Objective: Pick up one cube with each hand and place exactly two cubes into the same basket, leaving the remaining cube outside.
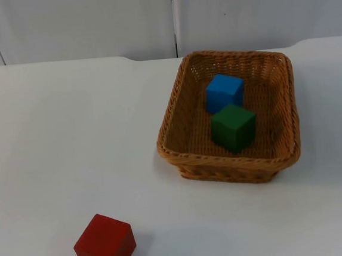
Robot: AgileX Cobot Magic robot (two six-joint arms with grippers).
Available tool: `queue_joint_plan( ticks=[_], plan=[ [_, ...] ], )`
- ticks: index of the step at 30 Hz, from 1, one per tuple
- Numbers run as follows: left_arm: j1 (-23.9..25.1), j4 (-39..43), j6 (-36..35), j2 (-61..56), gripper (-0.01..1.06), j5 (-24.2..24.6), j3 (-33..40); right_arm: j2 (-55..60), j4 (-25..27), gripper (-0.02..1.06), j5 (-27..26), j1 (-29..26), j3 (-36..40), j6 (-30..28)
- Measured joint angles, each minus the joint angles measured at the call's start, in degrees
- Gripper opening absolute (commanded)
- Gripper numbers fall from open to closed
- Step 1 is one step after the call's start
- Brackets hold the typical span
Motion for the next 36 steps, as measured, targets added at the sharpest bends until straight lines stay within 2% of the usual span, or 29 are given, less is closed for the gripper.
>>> queue_joint_plan(
  ticks=[14, 23, 30, 36],
  plan=[
    [0.00, 0.20, -1.49, -9.49, 0.97, -0.35, 9.36, -15.32, 0.00, 0.88, -0.64, 0.00, 11.79, 0.00],
    [0.00, 0.20, -1.58, -19.56, 0.97, -0.79, 17.66, -24.50, 0.00, 0.88, 2.99, 0.00, 17.05, 0.16],
    [0.00, 0.78, -2.22, -27.21, 0.97, -0.79, 23.10, -31.00, 0.00, 0.88, 3.86, 0.00, 22.44, 1.79],
    [0.00, 3.33, -4.53, -34.80, 0.97, 1.37, 25.85, -38.53, 0.00, 0.88, 4.19, 0.00, 27.40, 3.19]
  ],
)
